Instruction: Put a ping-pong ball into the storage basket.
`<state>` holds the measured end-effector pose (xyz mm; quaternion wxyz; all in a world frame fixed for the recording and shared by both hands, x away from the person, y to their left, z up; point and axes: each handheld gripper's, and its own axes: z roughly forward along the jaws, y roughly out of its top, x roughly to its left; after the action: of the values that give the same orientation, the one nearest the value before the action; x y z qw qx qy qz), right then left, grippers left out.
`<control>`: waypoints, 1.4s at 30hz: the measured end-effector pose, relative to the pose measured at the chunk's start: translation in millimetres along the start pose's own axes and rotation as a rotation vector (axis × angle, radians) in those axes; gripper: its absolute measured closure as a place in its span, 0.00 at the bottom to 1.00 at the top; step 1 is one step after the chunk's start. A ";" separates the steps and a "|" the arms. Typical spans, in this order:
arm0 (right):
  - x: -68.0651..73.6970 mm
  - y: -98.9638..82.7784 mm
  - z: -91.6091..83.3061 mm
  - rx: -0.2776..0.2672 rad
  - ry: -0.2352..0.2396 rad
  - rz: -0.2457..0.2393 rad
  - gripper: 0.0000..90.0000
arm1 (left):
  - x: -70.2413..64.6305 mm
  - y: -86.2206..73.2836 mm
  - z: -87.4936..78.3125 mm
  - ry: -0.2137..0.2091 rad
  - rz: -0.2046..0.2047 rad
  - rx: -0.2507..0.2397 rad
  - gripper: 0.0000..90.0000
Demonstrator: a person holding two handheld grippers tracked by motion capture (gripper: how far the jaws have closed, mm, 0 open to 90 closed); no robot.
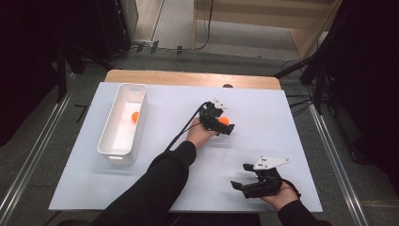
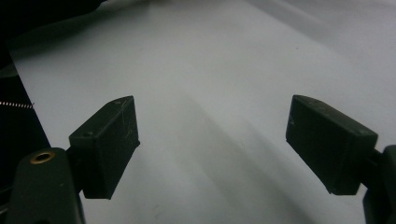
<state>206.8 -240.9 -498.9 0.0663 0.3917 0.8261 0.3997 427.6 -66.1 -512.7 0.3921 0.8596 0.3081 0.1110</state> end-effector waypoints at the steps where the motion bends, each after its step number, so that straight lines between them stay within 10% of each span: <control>1: 0.1 0.0 0.1 0.000 0.001 -0.001 0.17 | -0.6 -0.7 0.8 0.006 0.006 0.008 0.01; 16: 0.1 0.0 0.8 0.002 -0.007 0.000 0.17 | -17.8 -3.1 6.9 0.129 0.129 0.047 0.07; 42: -0.3 -0.4 0.0 0.003 -0.005 -0.005 0.17 | -16.7 -5.5 1.9 0.044 0.071 0.043 0.36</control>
<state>206.8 -241.2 -499.2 0.0688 0.3909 0.8275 0.3970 412.9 -74.8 -517.2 0.3625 0.8756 0.2883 0.1372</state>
